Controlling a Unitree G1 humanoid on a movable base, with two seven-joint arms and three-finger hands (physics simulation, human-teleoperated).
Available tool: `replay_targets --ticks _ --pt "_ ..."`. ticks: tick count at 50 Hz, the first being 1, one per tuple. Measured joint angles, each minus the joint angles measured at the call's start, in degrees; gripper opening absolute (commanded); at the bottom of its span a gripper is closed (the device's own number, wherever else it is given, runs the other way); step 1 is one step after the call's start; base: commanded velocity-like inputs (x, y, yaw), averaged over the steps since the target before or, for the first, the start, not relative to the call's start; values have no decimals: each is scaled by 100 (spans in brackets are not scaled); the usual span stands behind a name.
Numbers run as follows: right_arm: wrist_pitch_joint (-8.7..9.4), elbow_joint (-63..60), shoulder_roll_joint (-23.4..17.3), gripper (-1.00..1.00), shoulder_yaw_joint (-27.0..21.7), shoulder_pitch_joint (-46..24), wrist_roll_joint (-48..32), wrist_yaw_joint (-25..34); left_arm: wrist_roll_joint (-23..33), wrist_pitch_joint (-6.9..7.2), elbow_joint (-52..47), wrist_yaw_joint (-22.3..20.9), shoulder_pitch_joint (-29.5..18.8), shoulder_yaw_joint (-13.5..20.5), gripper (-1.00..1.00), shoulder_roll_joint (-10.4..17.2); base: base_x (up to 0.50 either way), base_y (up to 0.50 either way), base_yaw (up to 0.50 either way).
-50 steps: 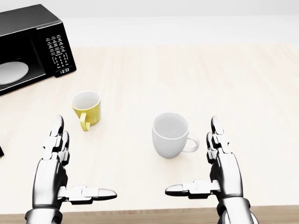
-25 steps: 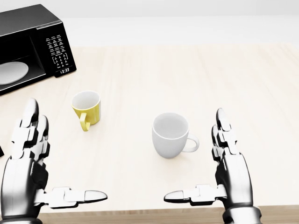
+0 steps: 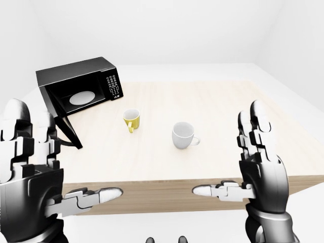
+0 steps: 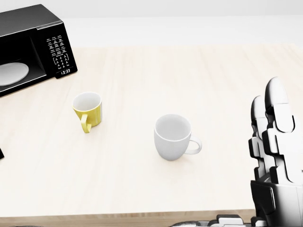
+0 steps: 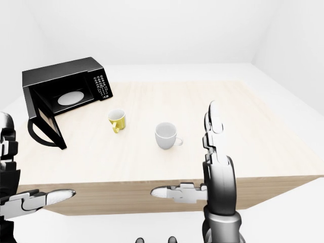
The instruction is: Close the microwave.
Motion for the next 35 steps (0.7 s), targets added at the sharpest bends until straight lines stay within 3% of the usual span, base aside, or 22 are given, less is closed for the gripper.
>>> replay_targets --ticks 5,13,20,35 --pt "0 -199 52 100 53 119 -150 17 -237 0 -108 358 280 96 100 458 0 0 0" --pt "0 -366 106 100 127 229 -306 27 -448 0 -200 358 564 180 100 889 0 0 0" --pt "0 -435 135 100 155 278 -371 34 -532 0 -238 358 704 215 100 1077 0 0 0" --pt "0 -486 429 100 195 481 -796 155 -775 0 -268 358 967 257 100 1360 0 49 0"
